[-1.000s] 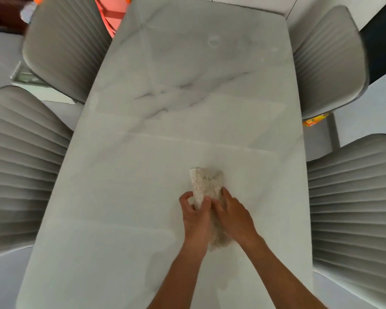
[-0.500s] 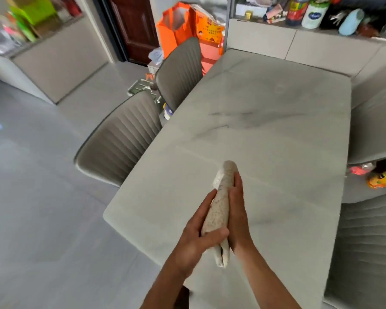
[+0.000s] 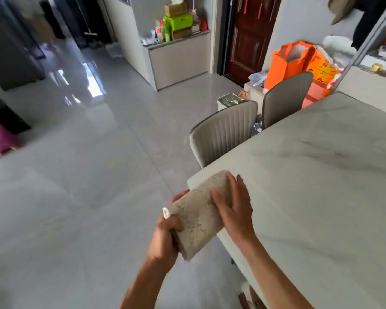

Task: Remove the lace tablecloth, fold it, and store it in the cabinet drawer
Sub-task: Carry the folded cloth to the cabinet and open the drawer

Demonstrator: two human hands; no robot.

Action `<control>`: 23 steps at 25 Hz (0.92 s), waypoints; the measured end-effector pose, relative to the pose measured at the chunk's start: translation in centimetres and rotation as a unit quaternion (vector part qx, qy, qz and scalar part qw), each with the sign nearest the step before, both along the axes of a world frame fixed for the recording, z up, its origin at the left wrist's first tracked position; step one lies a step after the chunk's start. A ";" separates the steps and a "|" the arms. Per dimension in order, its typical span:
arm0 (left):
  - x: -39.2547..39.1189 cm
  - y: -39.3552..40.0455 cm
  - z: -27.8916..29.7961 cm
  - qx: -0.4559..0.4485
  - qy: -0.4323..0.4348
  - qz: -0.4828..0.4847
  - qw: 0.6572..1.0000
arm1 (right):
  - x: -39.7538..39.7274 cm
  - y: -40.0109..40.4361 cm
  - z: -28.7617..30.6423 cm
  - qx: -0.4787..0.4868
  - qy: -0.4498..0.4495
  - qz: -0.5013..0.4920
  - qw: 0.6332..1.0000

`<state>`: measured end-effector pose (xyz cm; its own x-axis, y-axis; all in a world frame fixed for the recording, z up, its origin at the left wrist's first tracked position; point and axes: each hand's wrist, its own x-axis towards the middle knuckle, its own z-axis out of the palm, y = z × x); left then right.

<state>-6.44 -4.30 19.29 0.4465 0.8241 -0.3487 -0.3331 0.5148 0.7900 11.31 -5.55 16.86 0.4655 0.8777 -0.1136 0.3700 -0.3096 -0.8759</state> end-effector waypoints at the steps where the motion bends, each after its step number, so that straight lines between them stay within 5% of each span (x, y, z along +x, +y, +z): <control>1: -3.9 1.4 -0.2 -0.033 -0.034 0.006 0.999 | -1.0 1.2 0.2 -0.004 0.039 0.037 0.999; 3: -12.1 3.7 -0.8 -0.066 -0.070 0.019 0.995 | -4.8 4.1 0.1 -0.030 0.215 0.125 0.968; 5: -19.9 5.7 -1.4 -0.061 -0.008 0.086 0.994 | -11.9 6.8 -0.6 -0.042 0.307 0.168 0.936; 7: -26.8 6.9 -2.2 0.031 0.202 0.183 0.962 | -20.5 9.0 -2.2 -0.038 0.280 0.113 0.953; 10: -35.6 6.7 -4.2 0.256 0.450 0.149 0.842 | -32.2 11.9 -3.2 0.001 0.125 0.050 0.991; 12: -41.0 7.0 -5.6 0.286 0.496 0.157 0.804 | -38.5 13.9 -2.5 0.067 0.037 0.113 0.991; 15: -49.3 10.1 -6.6 0.233 0.510 0.210 0.801 | -47.4 17.8 -2.4 0.104 -0.044 0.257 0.960; 23: -70.7 25.0 -9.2 0.192 0.584 0.280 0.737 | -69.3 34.9 -7.9 0.055 0.040 0.357 0.932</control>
